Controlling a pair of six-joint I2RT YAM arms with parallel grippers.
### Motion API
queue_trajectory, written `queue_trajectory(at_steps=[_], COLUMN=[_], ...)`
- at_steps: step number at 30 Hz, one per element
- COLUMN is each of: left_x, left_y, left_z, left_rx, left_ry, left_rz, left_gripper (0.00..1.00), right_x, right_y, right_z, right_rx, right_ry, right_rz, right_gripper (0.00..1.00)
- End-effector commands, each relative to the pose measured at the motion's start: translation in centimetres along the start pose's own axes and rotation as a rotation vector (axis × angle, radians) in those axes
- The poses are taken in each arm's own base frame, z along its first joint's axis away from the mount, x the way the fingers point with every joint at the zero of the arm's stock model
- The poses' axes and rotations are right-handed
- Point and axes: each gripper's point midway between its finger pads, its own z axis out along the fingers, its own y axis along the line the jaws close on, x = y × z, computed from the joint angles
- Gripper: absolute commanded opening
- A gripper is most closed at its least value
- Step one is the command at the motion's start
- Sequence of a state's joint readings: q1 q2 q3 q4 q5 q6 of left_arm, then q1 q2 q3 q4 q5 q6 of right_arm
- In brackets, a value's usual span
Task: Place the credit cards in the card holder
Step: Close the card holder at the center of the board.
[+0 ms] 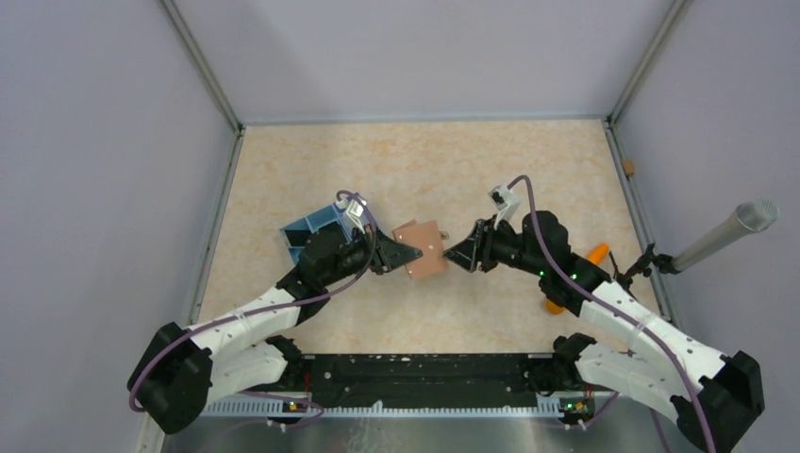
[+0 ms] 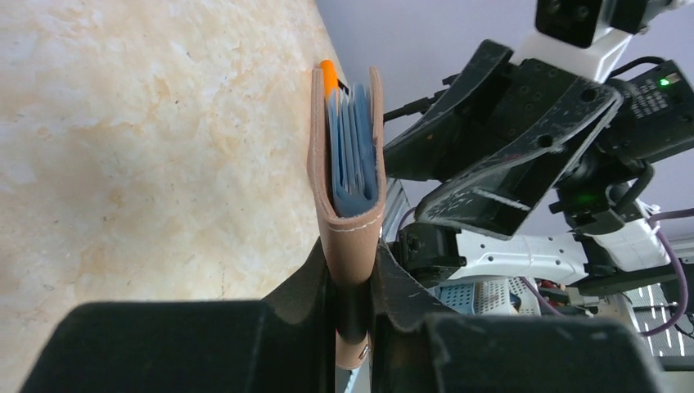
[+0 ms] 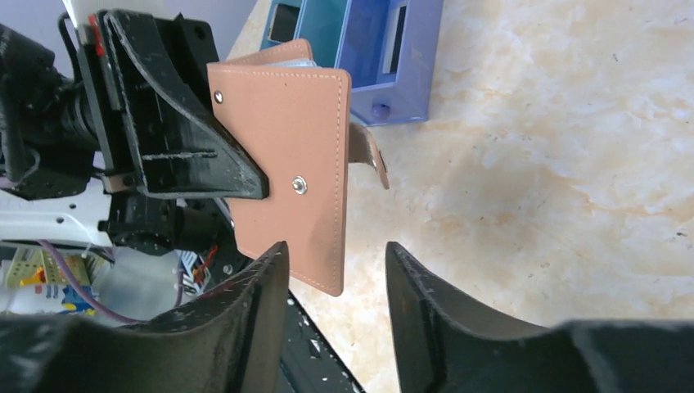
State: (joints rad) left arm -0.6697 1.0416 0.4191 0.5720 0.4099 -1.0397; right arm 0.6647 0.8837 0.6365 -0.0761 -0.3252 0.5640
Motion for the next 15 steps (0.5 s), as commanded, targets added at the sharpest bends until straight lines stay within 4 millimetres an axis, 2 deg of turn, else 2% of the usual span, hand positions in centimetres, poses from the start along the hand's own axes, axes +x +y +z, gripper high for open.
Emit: queue_trajectory(at_steps=[1, 5, 15], left_x=[-1.3, -1.2, -0.8], left_y=[-1.9, -1.6, -1.5], left_z=[0.1, 0.2, 0.3], left_rx=[0.034, 0.023, 0.026], left_ry=[-0.027, -0.024, 0.0], left_rz=[0.055, 0.05, 0.042], left_gripper=[0.06, 0.06, 0.06], right_x=[-1.9, -1.8, -1.1], right_y=[0.4, 1.0, 1.6], right_z=[-0.3, 0.4, 2.1], right_rx=[0.024, 0.004, -0.012], right_ry=[-0.039, -0.031, -0.003], right_rz=[-0.029, -0.026, -0.04], right_gripper=[0.41, 0.33, 0.31])
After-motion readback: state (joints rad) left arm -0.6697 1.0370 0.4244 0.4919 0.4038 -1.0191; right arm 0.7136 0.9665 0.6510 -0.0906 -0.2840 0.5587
